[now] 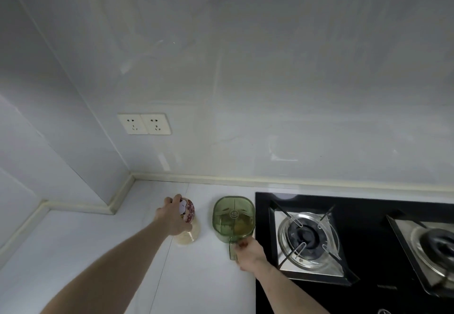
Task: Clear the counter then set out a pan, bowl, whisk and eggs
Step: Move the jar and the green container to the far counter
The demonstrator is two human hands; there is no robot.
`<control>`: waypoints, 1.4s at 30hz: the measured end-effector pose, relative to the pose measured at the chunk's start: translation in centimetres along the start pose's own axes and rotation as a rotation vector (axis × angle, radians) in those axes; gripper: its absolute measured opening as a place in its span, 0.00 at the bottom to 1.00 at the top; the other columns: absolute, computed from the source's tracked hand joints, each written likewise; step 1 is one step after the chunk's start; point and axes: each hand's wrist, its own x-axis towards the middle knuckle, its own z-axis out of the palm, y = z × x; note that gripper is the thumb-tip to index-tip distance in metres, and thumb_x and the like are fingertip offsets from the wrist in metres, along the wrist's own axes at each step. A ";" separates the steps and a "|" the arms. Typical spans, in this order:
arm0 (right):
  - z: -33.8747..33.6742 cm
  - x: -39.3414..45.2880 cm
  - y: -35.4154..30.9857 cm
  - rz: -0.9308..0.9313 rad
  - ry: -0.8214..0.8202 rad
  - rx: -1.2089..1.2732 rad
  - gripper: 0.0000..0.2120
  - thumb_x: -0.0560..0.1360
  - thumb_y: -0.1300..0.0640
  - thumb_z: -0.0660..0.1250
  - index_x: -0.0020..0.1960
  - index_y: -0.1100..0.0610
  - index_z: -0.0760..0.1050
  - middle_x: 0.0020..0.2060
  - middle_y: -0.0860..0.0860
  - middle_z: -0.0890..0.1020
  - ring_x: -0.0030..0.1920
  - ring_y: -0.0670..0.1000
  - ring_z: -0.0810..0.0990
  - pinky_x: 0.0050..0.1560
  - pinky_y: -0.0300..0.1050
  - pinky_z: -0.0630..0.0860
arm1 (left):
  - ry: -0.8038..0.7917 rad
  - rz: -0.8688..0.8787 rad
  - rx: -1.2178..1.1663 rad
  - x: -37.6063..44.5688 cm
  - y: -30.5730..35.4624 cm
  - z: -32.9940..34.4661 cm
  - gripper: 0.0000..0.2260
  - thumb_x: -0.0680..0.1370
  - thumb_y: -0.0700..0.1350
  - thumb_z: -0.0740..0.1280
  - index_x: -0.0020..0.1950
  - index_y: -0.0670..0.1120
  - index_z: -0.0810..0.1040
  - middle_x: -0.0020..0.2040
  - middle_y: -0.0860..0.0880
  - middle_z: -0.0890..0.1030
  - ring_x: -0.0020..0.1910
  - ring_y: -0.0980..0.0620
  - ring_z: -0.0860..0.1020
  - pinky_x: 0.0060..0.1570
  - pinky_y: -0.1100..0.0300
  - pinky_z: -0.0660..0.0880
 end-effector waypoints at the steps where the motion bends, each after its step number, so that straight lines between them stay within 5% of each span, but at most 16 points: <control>1: 0.2 -0.5 -0.2 0.027 -0.012 0.039 0.07 0.76 0.48 0.67 0.51 0.50 0.75 0.46 0.51 0.85 0.38 0.51 0.82 0.43 0.50 0.85 | -0.005 0.005 0.000 -0.5 -0.1 0.4 0.48 0.60 0.57 0.74 0.76 0.55 0.55 0.66 0.50 0.65 0.61 0.40 0.74 0.56 0.52 0.77; 5: 1.0 -1.3 -0.9 0.099 -0.105 0.273 0.04 0.81 0.56 0.64 0.55 0.52 0.75 0.47 0.51 0.81 0.44 0.51 0.83 0.38 0.42 0.84 | -0.015 0.024 -0.012 -2.5 0.0 1.6 0.49 0.60 0.57 0.74 0.76 0.56 0.54 0.67 0.50 0.63 0.62 0.40 0.73 0.54 0.52 0.77; 9: 2.3 -1.5 -1.0 0.100 -0.106 0.418 0.09 0.80 0.53 0.68 0.59 0.52 0.75 0.50 0.50 0.80 0.46 0.51 0.83 0.37 0.43 0.83 | 0.002 0.034 -0.057 -4.6 -0.3 2.6 0.48 0.60 0.56 0.76 0.75 0.57 0.55 0.66 0.51 0.62 0.60 0.40 0.73 0.54 0.51 0.77; 17: 0.2 -4.6 1.3 -0.007 0.040 0.275 0.11 0.81 0.50 0.66 0.49 0.58 0.77 0.43 0.54 0.82 0.31 0.50 0.78 0.36 0.42 0.81 | 0.072 0.101 -0.083 -9.8 -1.6 4.5 0.46 0.59 0.59 0.75 0.73 0.58 0.58 0.63 0.55 0.64 0.57 0.45 0.75 0.49 0.54 0.76; 27: -8.0 -15.3 6.1 -0.161 0.028 0.323 0.11 0.80 0.52 0.68 0.49 0.60 0.77 0.42 0.53 0.83 0.34 0.49 0.79 0.42 0.45 0.84 | 0.205 0.209 -0.109 -19.2 0.1 6.2 0.43 0.59 0.63 0.73 0.71 0.63 0.59 0.63 0.60 0.66 0.54 0.50 0.78 0.45 0.58 0.75; 38: -22.8 -29.3 18.6 -0.238 0.207 0.305 0.11 0.80 0.49 0.68 0.49 0.57 0.78 0.46 0.59 0.84 0.34 0.47 0.80 0.46 0.47 0.83 | 0.253 0.505 -0.159 -33.3 14.8 10.3 0.46 0.58 0.65 0.74 0.73 0.65 0.59 0.61 0.64 0.66 0.57 0.55 0.75 0.50 0.59 0.77; 42: -28.6 -33.8 25.0 -0.192 0.364 0.336 0.13 0.80 0.49 0.68 0.47 0.59 0.77 0.41 0.55 0.84 0.32 0.47 0.81 0.45 0.51 0.83 | 0.219 0.654 -0.179 -38.2 22.3 13.0 0.47 0.56 0.64 0.74 0.73 0.65 0.60 0.60 0.65 0.66 0.56 0.57 0.75 0.52 0.59 0.77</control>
